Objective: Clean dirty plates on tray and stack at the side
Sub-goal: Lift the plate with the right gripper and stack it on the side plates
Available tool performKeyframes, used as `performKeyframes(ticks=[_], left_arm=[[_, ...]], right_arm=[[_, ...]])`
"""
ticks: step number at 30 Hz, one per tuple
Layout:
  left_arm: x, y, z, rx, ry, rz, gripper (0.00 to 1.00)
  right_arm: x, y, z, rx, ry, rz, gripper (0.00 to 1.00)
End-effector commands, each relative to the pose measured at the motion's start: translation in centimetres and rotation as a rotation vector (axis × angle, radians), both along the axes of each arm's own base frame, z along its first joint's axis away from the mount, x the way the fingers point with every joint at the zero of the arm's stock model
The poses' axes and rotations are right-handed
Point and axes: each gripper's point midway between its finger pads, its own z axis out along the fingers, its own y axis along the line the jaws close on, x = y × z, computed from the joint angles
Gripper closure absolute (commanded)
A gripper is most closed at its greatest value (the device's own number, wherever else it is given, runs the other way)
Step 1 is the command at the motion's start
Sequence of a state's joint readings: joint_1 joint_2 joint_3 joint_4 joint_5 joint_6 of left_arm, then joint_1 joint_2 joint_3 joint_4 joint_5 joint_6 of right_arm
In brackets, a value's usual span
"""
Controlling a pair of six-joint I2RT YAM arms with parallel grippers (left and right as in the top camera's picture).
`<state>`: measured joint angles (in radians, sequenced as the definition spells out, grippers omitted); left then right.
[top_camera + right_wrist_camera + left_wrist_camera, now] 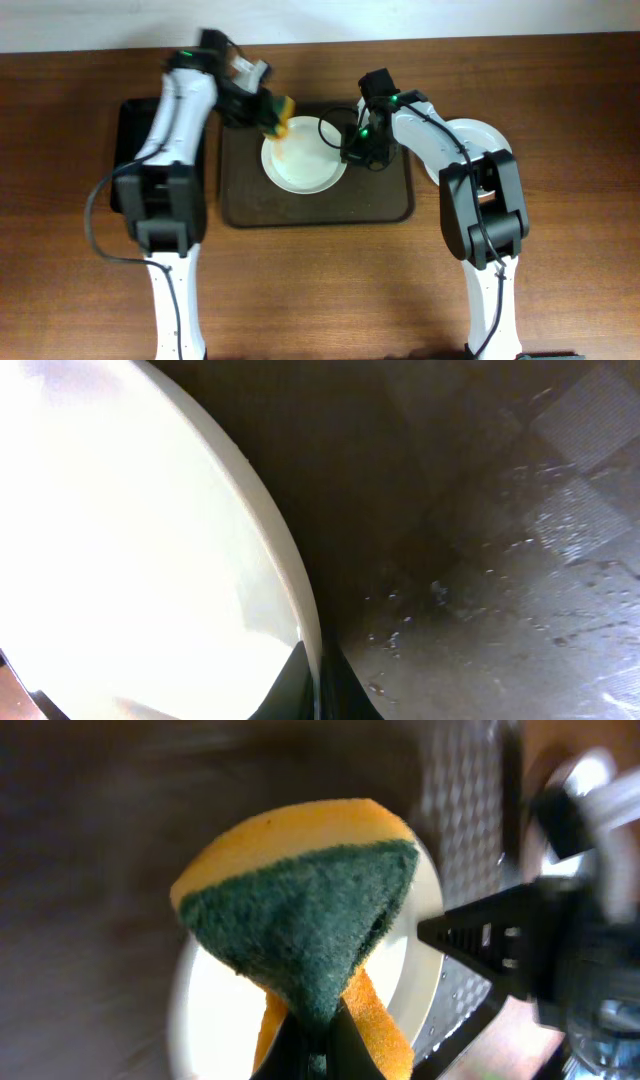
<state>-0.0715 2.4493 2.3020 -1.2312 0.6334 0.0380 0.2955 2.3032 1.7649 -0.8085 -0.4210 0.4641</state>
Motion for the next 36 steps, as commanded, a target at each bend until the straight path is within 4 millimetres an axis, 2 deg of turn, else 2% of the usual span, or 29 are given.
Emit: performKeyframes(ticks=[1, 2, 3, 6, 8, 11, 14, 16, 18, 21, 28, 30, 32, 34, 35, 36], left_arm=[[1.5, 2.6, 4.1, -0.034, -0.079, 0.053, 0.99], [1.3, 3.2, 3.4, -0.009, -0.061, 0.062, 0.99], [1.1, 3.3, 2.8, 0.012, -0.049, 0.065, 0.99], [0.8, 2.7, 2.1, 0.06, -0.04, 0.048, 0.99], [0.5, 2.0, 1.5, 0.132, -0.043, 0.029, 0.99], [0.2, 2.0, 0.5, 0.261, -0.048, 0.016, 0.99], [0.0, 1.5, 0.3, 0.306, -0.055, 0.0, 0.99], [0.1, 1.4, 0.3, 0.309, -0.059, -0.001, 0.99], [0.1, 1.5, 0.3, 0.309, -0.058, 0.0, 0.99], [0.1, 1.5, 0.3, 0.309, -0.058, 0.001, 0.99], [0.1, 1.5, 0.3, 0.309, -0.059, 0.001, 0.99], [0.2, 1.5, 0.3, 0.309, -0.061, 0.002, 0.99], [0.2, 1.5, 0.3, 0.309, -0.063, 0.001, 0.99], [0.2, 1.5, 0.3, 0.309, -0.063, 0.001, 0.99], [0.2, 1.5, 0.3, 0.309, -0.063, 0.001, 0.99], [0.2, 1.5, 0.3, 0.309, -0.063, 0.001, 0.99]], right_arm=[[0.8, -2.9, 3.6, -0.085, -0.093, -0.015, 0.96], [0.9, -4.5, 5.7, -0.178, -0.148, -0.022, 0.96], [0.7, -5.3, 6.9, -0.232, -0.175, -0.029, 0.96], [-0.2, -9.2, 11.8, -0.507, -0.291, -0.077, 0.96], [-1.0, -10.5, 14.8, -0.677, -0.368, -0.091, 0.96], [-2.9, -11.8, 18.7, -0.946, -0.475, -0.171, 0.96], [-5.4, -11.7, 22.0, -1.194, -0.59, -0.239, 0.96], [-6.9, -10.7, 23.8, -1.28, -0.682, -0.265, 0.96], [-7.9, -9.4, 24.7, -1.296, -0.751, -0.276, 0.96], [-8.3, -8.1, 25.3, -1.293, -0.804, -0.271, 0.96], [-8.3, -8.1, 25.3, -1.271, -0.814, -0.313, 0.96], [-8.1, -8.4, 24.7, -1.244, -0.778, -0.327, 0.96], [-7.6, -10.6, 22.3, -1.177, -0.618, -0.358, 0.96], [-6.4, -13.3, 19.5, -1.07, -0.427, -0.328, 0.96], [-5.8, -14.0, 18.6, -1.018, -0.378, -0.306, 0.96], [-4.4, -15.1, 16.9, -0.872, -0.298, -0.259, 0.96]])
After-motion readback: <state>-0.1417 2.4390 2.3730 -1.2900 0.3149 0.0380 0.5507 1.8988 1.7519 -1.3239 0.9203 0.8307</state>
